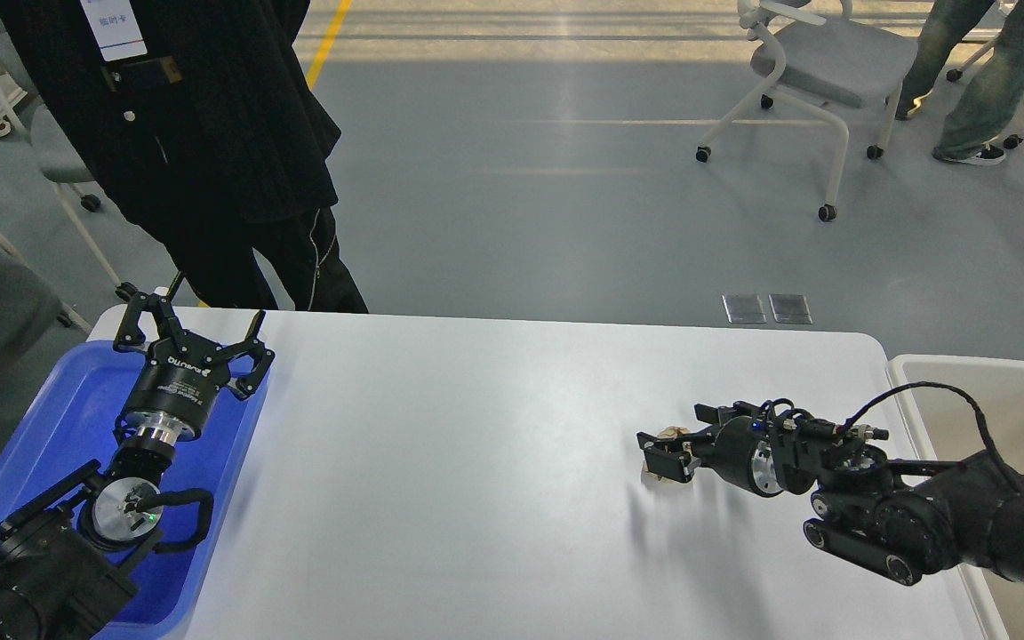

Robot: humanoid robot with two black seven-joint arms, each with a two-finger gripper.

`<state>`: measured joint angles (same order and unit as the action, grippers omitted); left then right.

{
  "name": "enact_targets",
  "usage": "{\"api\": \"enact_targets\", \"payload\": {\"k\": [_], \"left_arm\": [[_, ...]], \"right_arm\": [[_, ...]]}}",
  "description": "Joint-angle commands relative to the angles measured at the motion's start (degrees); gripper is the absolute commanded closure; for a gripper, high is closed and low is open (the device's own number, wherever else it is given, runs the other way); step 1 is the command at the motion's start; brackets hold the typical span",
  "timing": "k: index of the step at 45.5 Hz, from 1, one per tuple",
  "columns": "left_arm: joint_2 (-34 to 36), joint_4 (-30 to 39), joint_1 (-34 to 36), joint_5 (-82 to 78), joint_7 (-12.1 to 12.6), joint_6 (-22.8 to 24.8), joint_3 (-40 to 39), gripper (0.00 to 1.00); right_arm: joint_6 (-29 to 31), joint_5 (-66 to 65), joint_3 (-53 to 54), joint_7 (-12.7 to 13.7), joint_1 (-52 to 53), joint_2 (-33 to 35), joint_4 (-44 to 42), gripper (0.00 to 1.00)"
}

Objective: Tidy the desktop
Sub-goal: 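Reach the right gripper toward the crumpled tan paper ball, then close the right gripper on the paper ball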

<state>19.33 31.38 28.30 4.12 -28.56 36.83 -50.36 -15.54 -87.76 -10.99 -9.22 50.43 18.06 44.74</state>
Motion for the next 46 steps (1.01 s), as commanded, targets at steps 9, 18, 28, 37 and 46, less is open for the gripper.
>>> {"api": "enact_targets", "payload": {"k": [9,18,28,37,46], "left_arm": [[0.0,0.0,0.0,-0.1,0.0,0.0,0.0,0.00],[0.0,0.0,0.0,0.0,0.0,0.0,0.0,0.00],[0.0,0.0,0.0,0.0,0.0,0.0,0.0,0.00],[0.0,0.0,0.0,0.0,0.0,0.0,0.0,0.00],[0.0,0.0,0.0,0.0,0.0,0.0,0.0,0.00]], "right_arm": [[-1.8,0.1,-1.3,-0.2,-1.8,-4.1,-5.8,0.00],[-1.8,0.1,-1.3,-0.3,-3.4,-5.1,-6.5,0.00],[-3.5,0.1,-1.3,-0.4,-4.3,-7.1,-9.8,0.01],[-3.8,0.4,-1.3,-0.4,-4.5,-8.0,-12.0,0.30],[-3.4,0.4,-1.5,-0.5,-5.0,-8.2,-12.0,0.92]]}}
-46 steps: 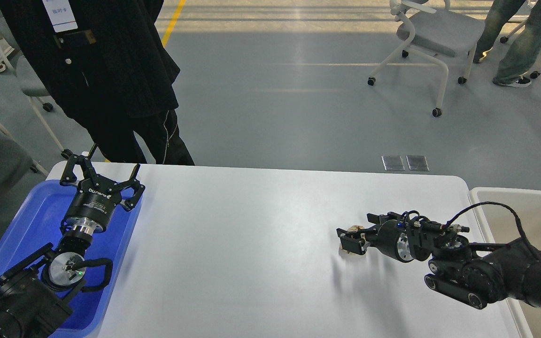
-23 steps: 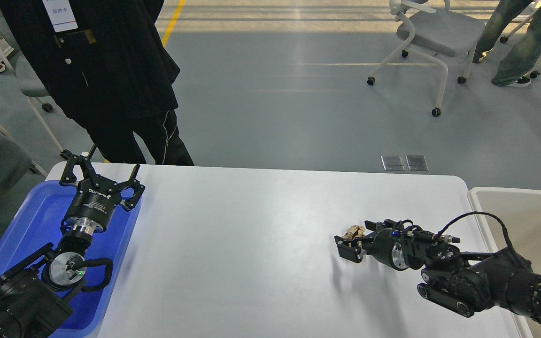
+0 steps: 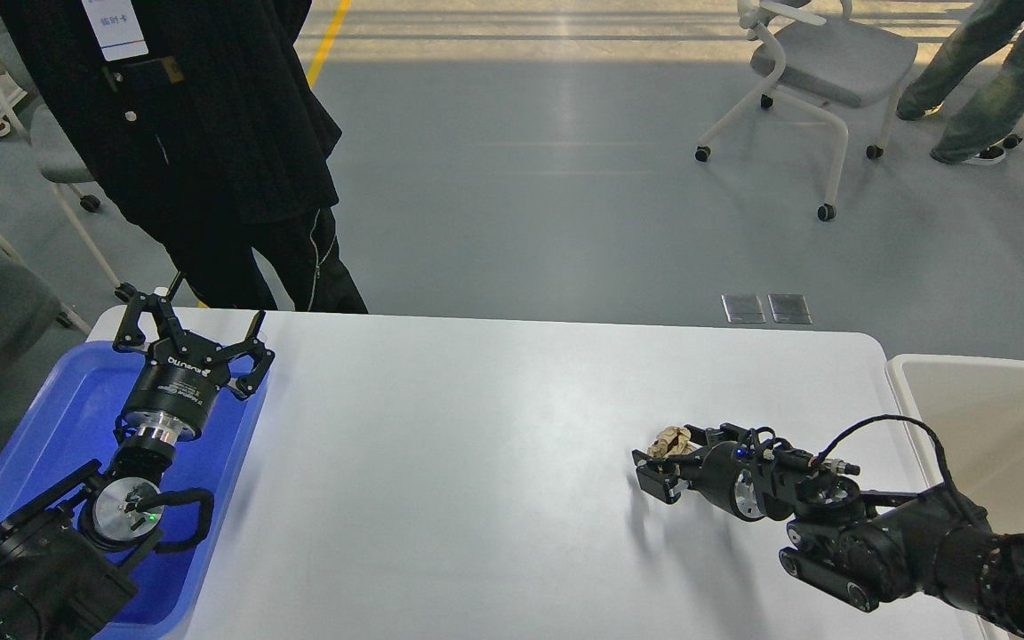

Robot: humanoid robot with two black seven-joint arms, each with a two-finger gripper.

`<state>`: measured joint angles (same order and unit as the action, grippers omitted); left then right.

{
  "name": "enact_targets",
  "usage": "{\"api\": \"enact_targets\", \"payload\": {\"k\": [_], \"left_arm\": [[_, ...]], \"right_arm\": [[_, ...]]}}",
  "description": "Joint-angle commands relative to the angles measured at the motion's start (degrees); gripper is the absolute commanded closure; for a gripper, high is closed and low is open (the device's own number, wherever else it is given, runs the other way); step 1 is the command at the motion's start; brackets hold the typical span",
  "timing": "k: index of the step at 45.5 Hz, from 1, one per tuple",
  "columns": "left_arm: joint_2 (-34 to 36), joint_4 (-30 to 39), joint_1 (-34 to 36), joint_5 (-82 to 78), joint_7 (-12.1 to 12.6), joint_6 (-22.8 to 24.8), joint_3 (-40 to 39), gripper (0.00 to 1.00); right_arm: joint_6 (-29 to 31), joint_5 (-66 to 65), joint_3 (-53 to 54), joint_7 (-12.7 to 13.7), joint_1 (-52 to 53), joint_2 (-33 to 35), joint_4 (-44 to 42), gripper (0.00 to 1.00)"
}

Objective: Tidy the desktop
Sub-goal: 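Close the right gripper on the paper ball, then lift the paper ball and carry it toward the white bin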

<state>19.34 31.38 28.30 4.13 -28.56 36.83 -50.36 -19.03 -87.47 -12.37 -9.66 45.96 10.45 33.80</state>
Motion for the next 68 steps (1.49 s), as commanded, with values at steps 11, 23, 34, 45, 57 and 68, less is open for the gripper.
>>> {"api": "enact_targets", "payload": {"k": [11,23,34,45,57,68], "left_arm": [[0.0,0.0,0.0,0.0,0.0,0.0,0.0,0.00],[0.0,0.0,0.0,-0.1,0.0,0.0,0.0,0.00],[0.0,0.0,0.0,0.0,0.0,0.0,0.0,0.00],[0.0,0.0,0.0,0.0,0.0,0.0,0.0,0.00],[0.0,0.0,0.0,0.0,0.0,0.0,0.0,0.00],[0.0,0.0,0.0,0.0,0.0,0.0,0.0,0.00]], "right_arm": [[0.2,0.5,0.0,-0.4,0.0,-0.7,-1.9,1.00],[4.4,6.8,0.0,-0.6,5.2,5.8,8.0,1.00],[10.4,11.5,0.0,-0.5,14.1,17.9,25.6,1.00],[13.8,14.2,0.0,-0.4,19.6,28.3,37.6,1.00],[20.0,14.3,0.1,0.0,26.8,37.5,43.8,1.00],[25.1,14.3,0.2,0.0,34.1,42.2,48.1,1.00]]}}
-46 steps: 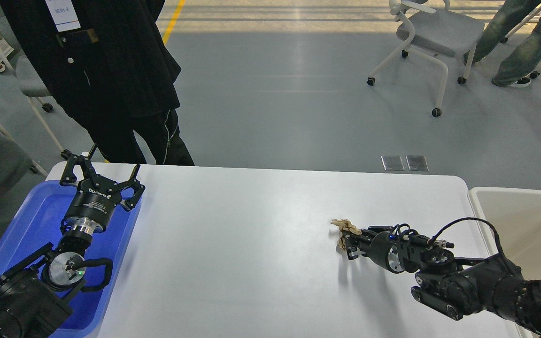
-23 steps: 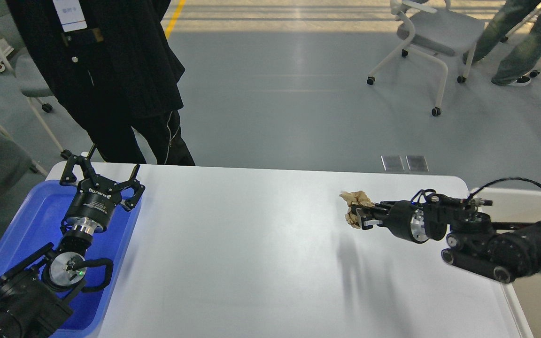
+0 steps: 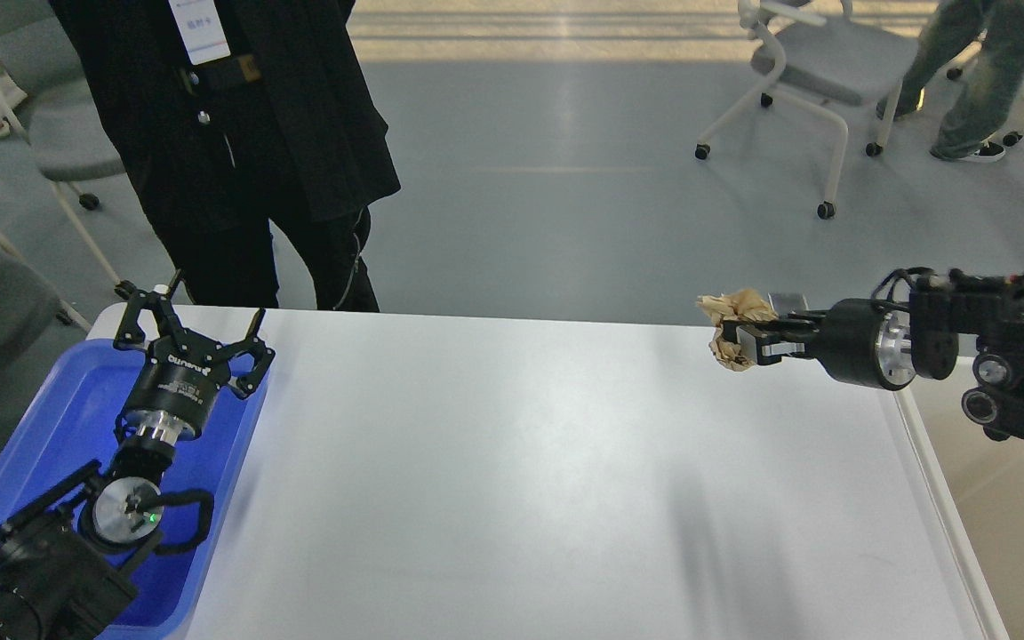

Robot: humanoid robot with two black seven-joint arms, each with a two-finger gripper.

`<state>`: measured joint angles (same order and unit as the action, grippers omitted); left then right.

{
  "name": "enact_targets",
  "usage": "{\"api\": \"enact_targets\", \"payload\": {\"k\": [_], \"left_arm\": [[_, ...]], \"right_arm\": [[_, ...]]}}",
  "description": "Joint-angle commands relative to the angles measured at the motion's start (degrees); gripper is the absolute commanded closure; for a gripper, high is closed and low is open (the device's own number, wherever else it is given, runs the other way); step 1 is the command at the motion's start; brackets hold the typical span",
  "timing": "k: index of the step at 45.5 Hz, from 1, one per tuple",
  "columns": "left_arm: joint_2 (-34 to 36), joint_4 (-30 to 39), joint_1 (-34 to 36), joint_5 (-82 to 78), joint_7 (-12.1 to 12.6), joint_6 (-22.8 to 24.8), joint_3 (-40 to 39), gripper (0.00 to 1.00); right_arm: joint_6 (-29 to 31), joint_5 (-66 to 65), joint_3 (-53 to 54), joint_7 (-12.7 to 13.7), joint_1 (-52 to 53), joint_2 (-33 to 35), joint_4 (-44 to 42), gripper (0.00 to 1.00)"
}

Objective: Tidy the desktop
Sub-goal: 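Lift the paper ball and carry it toward the white bin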

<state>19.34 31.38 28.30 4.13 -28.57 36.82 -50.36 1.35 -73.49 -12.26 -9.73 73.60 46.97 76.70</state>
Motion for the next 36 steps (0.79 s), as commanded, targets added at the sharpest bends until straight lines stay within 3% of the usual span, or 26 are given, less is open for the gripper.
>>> {"api": "enact_targets", "payload": {"k": [1,36], "left_arm": [[0.0,0.0,0.0,0.0,0.0,0.0,0.0,0.00],[0.0,0.0,0.0,0.0,0.0,0.0,0.0,0.00]], "right_arm": [[5.0,0.3,0.0,0.1,6.6,5.9,5.6,1.00],[4.5,1.0,0.6,0.0,8.5,13.7,6.9,1.00]]}}
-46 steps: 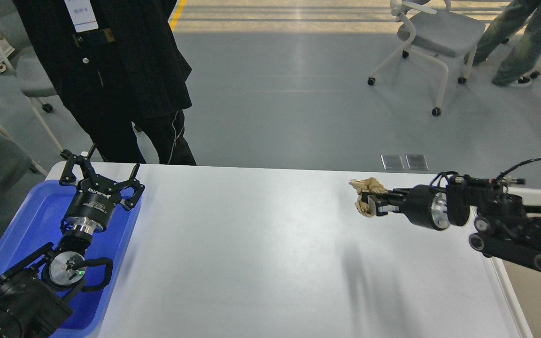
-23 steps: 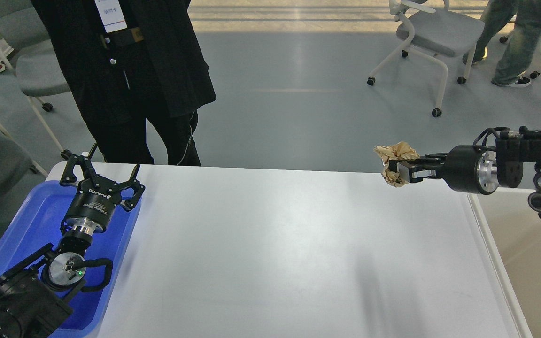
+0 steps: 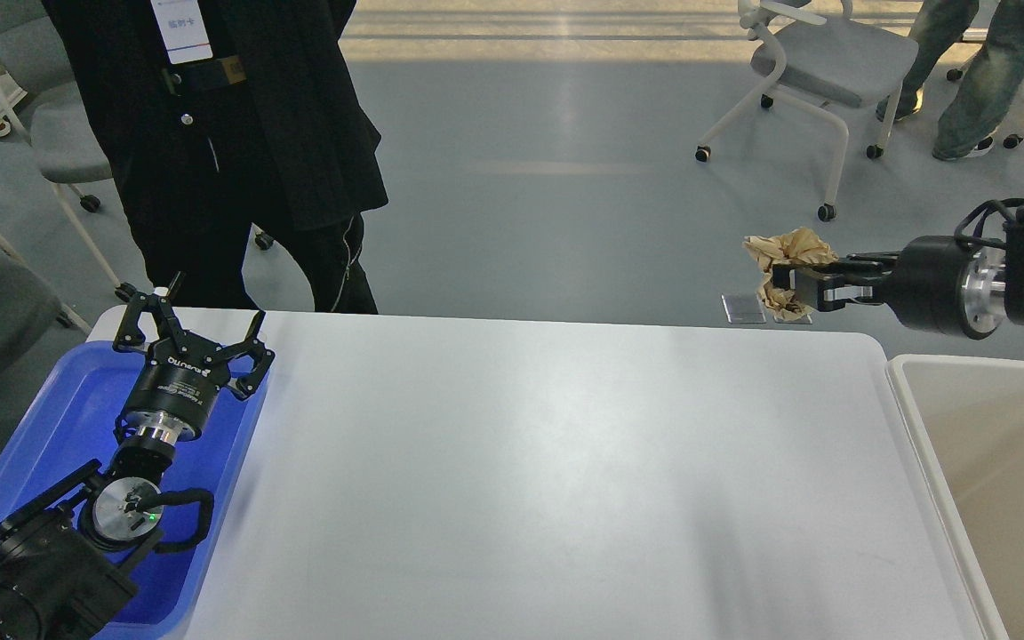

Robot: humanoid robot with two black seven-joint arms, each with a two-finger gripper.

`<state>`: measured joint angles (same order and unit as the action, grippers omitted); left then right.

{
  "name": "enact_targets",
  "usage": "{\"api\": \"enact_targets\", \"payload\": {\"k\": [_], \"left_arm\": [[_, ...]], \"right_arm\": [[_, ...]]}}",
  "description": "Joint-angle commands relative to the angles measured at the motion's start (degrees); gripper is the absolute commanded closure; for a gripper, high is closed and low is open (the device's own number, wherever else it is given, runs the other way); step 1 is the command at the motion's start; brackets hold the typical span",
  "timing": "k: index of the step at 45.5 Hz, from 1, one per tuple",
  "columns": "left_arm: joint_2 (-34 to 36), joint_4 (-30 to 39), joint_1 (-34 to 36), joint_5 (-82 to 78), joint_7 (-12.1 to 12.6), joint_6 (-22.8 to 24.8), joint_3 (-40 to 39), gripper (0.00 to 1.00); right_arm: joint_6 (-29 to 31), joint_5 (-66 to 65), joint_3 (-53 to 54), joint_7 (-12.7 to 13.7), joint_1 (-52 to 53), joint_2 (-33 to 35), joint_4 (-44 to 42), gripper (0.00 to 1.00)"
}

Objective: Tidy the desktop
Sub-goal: 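Lift the paper ball and carry it toward the white bin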

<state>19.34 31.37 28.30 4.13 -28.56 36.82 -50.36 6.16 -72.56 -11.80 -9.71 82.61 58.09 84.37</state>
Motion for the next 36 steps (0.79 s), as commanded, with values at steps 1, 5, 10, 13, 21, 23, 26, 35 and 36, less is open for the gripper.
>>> {"api": "enact_targets", "payload": {"k": [1,5,10,13,21,23,26,35,36], "left_arm": [[0.0,0.0,0.0,0.0,0.0,0.0,0.0,0.00],[0.0,0.0,0.0,0.0,0.0,0.0,0.0,0.00],[0.0,0.0,0.0,0.0,0.0,0.0,0.0,0.00],[0.0,0.0,0.0,0.0,0.0,0.0,0.0,0.00],[0.0,0.0,0.0,0.0,0.0,0.0,0.0,0.00],[0.0,0.0,0.0,0.0,0.0,0.0,0.0,0.00],[0.0,0.0,0.0,0.0,0.0,0.0,0.0,0.00],[0.0,0.0,0.0,0.0,0.0,0.0,0.0,0.00],[0.0,0.0,0.0,0.0,0.0,0.0,0.0,0.00]], "right_arm": [[-0.4,0.1,0.2,0.0,-0.7,2.8,-1.3,1.00],[-1.5,0.3,0.2,0.0,-3.1,4.8,-4.1,1.00],[-4.8,4.3,1.6,0.0,-8.9,5.5,-7.7,1.00],[-6.2,8.5,1.8,0.0,-11.1,5.6,-8.8,1.00],[-8.3,21.7,1.6,0.0,-16.6,9.5,-14.2,1.00],[-8.7,24.3,1.7,0.0,-18.4,9.8,-15.6,1.00],[-9.8,28.1,1.7,0.0,-21.0,10.1,-17.2,1.00],[-11.8,39.2,1.7,0.0,-27.7,9.6,-23.0,1.00],[-11.9,40.1,1.8,-0.1,-28.3,9.4,-23.9,1.00]]}}
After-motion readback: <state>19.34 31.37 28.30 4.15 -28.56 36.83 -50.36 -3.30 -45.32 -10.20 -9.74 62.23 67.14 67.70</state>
